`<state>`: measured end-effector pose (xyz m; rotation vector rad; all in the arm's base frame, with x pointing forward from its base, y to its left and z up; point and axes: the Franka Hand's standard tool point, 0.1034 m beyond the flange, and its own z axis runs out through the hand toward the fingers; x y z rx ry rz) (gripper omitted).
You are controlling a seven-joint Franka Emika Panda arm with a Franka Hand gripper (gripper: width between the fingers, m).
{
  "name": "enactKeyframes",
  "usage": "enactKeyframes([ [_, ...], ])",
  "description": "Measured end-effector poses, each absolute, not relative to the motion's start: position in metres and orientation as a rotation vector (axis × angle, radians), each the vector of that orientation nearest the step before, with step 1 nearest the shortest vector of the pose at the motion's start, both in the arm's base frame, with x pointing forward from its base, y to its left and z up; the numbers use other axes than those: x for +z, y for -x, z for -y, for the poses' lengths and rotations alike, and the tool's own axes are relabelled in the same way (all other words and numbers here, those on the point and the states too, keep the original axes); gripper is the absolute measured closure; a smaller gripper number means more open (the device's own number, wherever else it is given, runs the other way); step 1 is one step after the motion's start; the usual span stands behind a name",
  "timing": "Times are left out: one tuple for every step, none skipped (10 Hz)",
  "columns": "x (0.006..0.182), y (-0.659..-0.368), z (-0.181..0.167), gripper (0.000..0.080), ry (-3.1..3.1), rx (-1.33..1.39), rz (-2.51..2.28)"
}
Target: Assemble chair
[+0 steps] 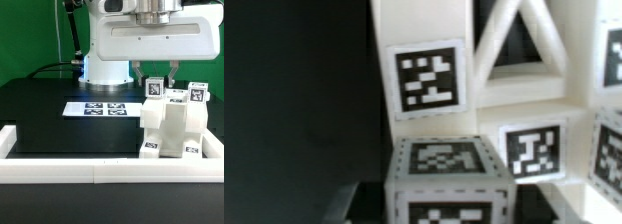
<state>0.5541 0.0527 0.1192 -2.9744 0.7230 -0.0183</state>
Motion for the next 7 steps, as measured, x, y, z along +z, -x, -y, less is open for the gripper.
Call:
enactKeyframes([
  [0.1192, -0.5541, -0.0527, 0.0512, 2.946, -0.014, -0.829],
  [0.1192, -0.5541, -0.0528, 0.0512, 2.930, -0.011, -0.883],
  [0.1192, -0.5541, -0.0531, 0.0512, 2.889, -0.006, -1.005],
  [0.1192, -0.5540, -0.0533, 0.0512, 2.850, -0.001, -1.112],
  [0.1192, -0.5540, -0.0534, 0.0512, 2.814, 0.003, -1.201],
  [0.1191, -0.5540, -0.0535, 0.0512, 2.789, 0.005, -1.257],
  [0.1191, -0.5540, -0.0539, 0.0511, 2.729, 0.012, -1.382],
])
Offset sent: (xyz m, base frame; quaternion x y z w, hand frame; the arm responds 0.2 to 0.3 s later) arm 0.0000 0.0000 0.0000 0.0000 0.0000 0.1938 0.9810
